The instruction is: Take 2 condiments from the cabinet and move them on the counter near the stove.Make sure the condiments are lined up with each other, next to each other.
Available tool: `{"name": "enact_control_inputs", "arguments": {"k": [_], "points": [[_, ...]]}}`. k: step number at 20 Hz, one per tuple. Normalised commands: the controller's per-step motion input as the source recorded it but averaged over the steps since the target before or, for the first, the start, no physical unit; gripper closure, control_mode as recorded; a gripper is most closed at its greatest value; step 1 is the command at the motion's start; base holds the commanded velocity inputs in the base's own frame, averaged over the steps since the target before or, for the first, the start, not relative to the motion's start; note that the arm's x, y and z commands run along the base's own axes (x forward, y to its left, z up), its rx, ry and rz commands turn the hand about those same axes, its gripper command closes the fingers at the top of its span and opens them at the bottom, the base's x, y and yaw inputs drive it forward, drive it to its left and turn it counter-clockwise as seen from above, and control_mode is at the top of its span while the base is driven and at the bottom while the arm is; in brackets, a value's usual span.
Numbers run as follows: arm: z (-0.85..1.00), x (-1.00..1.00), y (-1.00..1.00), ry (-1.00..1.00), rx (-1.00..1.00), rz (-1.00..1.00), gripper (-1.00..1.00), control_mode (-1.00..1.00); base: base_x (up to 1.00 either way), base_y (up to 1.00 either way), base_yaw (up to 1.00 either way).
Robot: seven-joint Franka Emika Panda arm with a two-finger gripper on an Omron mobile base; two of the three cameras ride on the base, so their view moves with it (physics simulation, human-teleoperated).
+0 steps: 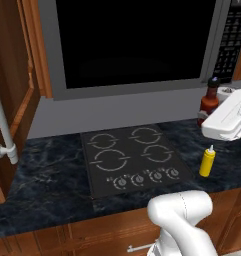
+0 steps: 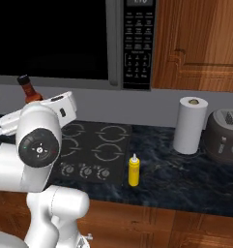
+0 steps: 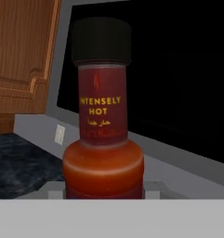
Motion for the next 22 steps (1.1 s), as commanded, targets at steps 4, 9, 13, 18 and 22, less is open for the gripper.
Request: {"name": "enact_control_inputs", "arguments": {"k": [4, 9, 13, 18, 22], "points": [[-0.35, -0.04, -0.93, 0.0, 0.04, 0.0, 1.0, -1.0, 0.0, 0.0, 0.0], [-0.49, 0.0, -0.96, 0.02, 0.05, 0.03, 1.0, -1.0, 0.0, 0.0, 0.0], [-0.56, 0.1, -0.74, 0.0, 0.08, 0.17, 1.0, -1.0, 0.0, 0.0, 0.0], [-0.64, 0.21, -0.76, 0.0, 0.09, 0.27, 1.0, -1.0, 0.0, 0.0, 0.0], [-0.69, 0.27, -0.57, 0.0, 0.01, 0.22, 1.0, -1.0, 0.0, 0.0, 0.0]]}}
